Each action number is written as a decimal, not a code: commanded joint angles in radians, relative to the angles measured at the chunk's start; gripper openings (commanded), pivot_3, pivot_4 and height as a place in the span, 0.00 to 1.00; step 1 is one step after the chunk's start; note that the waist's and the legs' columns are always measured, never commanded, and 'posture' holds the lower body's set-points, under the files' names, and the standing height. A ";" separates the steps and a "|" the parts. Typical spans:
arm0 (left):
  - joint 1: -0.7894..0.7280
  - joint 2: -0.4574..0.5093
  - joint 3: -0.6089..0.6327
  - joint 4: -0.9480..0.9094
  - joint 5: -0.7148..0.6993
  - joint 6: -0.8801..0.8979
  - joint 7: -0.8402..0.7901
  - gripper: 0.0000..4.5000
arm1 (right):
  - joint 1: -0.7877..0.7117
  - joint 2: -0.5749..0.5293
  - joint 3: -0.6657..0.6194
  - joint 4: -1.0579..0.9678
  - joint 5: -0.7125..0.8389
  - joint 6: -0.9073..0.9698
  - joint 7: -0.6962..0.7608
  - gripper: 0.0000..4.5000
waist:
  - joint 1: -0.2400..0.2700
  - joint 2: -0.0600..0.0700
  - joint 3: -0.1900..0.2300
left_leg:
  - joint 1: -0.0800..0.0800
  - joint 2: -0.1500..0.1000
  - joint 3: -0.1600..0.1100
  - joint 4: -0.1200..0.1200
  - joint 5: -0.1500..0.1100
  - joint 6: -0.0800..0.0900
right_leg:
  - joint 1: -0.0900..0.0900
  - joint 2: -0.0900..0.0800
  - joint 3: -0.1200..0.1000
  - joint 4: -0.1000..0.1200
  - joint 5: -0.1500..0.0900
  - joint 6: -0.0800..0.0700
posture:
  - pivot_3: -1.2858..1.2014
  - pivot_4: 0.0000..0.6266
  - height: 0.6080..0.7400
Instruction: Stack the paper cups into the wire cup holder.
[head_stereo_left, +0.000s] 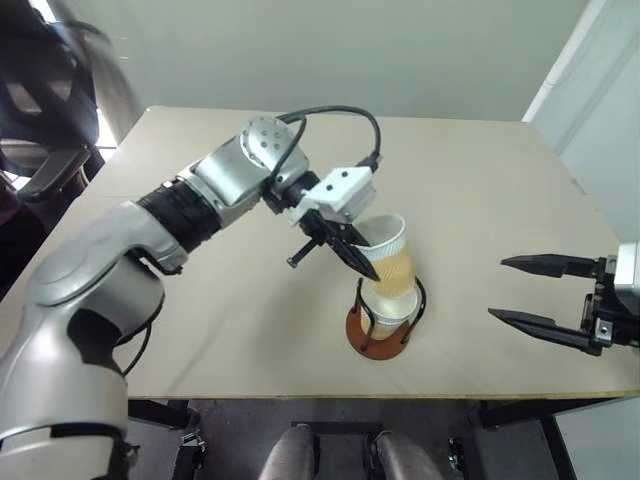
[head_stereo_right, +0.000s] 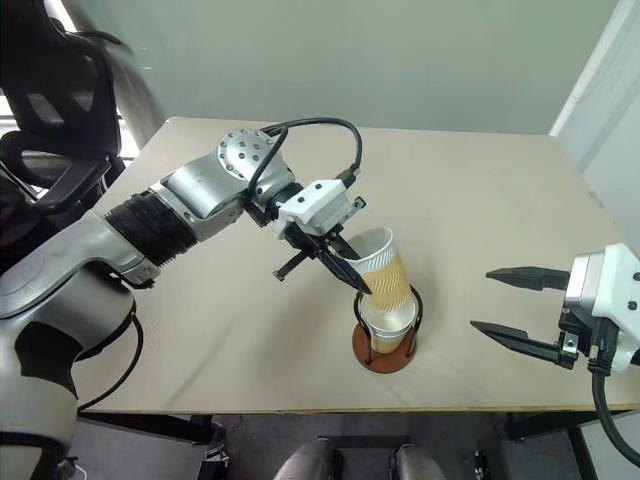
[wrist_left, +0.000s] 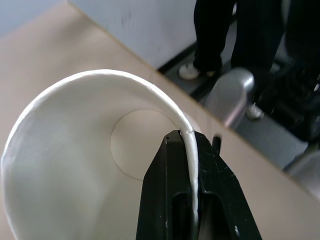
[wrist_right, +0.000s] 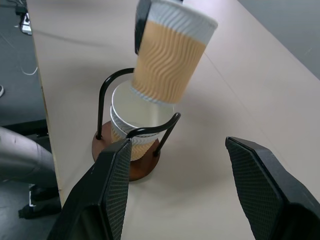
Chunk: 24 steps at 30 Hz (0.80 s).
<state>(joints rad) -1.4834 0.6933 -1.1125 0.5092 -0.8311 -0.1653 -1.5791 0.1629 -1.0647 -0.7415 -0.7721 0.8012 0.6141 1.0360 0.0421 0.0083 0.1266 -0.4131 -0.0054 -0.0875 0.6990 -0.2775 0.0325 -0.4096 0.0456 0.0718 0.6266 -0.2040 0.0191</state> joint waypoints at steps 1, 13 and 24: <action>-0.026 -0.021 0.002 0.024 0.007 -0.038 -0.035 0.00 | -0.005 0.005 -0.030 -0.024 0.008 0.002 -0.021 0.68 | 0.000 0.000 0.000 | 0.000 0.000 0.000 0.000 0.000 0.000 | 0.000 0.000 0.000 0.000 0.000 0.000 | 0.52 0.24 1.00; -0.039 -0.014 -0.069 -0.005 -0.021 -0.065 -0.035 0.00 | 0.016 0.020 -0.053 -0.060 0.011 0.021 -0.048 0.68 | -0.001 0.000 0.000 | -0.001 0.000 0.000 0.000 0.000 0.000 | 0.000 0.000 0.000 0.000 0.000 0.001 | 0.52 0.24 1.00; -0.027 -0.064 -0.048 0.032 0.007 -0.051 -0.035 0.22 | 0.026 0.027 -0.075 -0.075 0.019 0.029 -0.053 0.68 | 0.001 0.000 0.000 | -0.001 0.000 0.000 0.000 -0.001 0.000 | 0.000 0.000 0.000 0.000 0.000 0.001 | 0.52 0.24 1.00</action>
<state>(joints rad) -1.4899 0.6332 -1.1930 0.5422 -0.8211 -0.2152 -1.5794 0.1897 -1.0411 -0.7742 -0.8320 0.8058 0.6439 0.9904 0.0433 0.0083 0.1267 -0.4139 -0.0055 -0.0872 0.6988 -0.2781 0.0329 -0.4100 0.0456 0.0721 0.6262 -0.2045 0.0200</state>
